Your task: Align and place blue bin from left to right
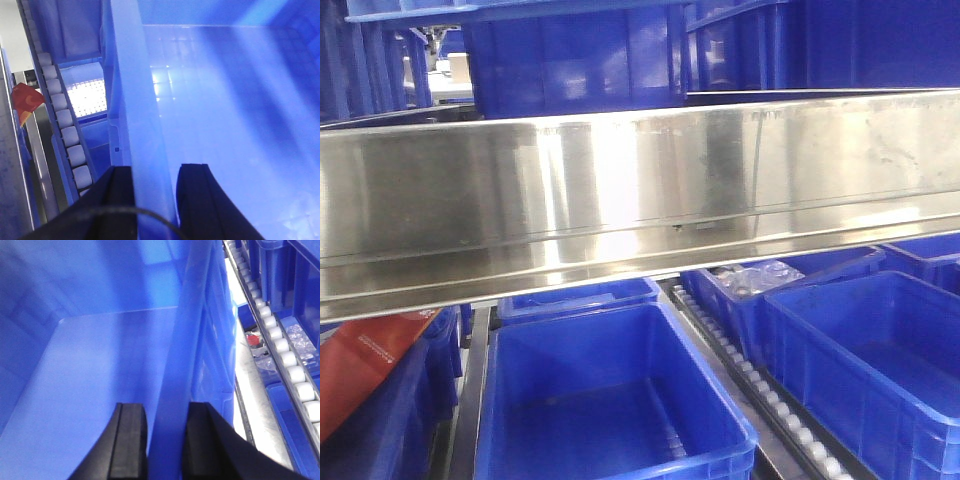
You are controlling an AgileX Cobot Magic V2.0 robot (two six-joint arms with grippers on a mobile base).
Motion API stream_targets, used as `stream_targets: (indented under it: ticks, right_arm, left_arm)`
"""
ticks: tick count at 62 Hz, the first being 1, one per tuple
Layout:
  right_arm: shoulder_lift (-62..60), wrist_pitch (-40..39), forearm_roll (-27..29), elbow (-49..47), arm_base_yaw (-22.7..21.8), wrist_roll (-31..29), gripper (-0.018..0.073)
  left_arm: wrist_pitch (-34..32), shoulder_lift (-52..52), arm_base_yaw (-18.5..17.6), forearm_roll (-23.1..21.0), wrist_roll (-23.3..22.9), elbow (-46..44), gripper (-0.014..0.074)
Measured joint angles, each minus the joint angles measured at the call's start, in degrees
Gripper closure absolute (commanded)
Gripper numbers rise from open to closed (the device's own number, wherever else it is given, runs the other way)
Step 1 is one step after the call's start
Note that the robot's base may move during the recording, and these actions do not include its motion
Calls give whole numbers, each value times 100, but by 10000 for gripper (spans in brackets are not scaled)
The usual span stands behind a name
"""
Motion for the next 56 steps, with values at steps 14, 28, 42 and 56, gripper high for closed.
stream_targets:
  ticks: [14,28,42,56]
  right_arm:
    - [0,0,0,0,0,0,638]
    - [36,-12,70,0,-65,0,638]
    - [481,-101,244,0,-250,-275,638]
    - [1082,-606,218,0,-274,-597,638]
  left_arm:
    - [0,0,0,0,0,0,583]
    - [0,22,0,-34,0,0,583]
    - [0,202,0,-67,-77,100,583]
    - [-375,243,-21,-8,-269,503,583]
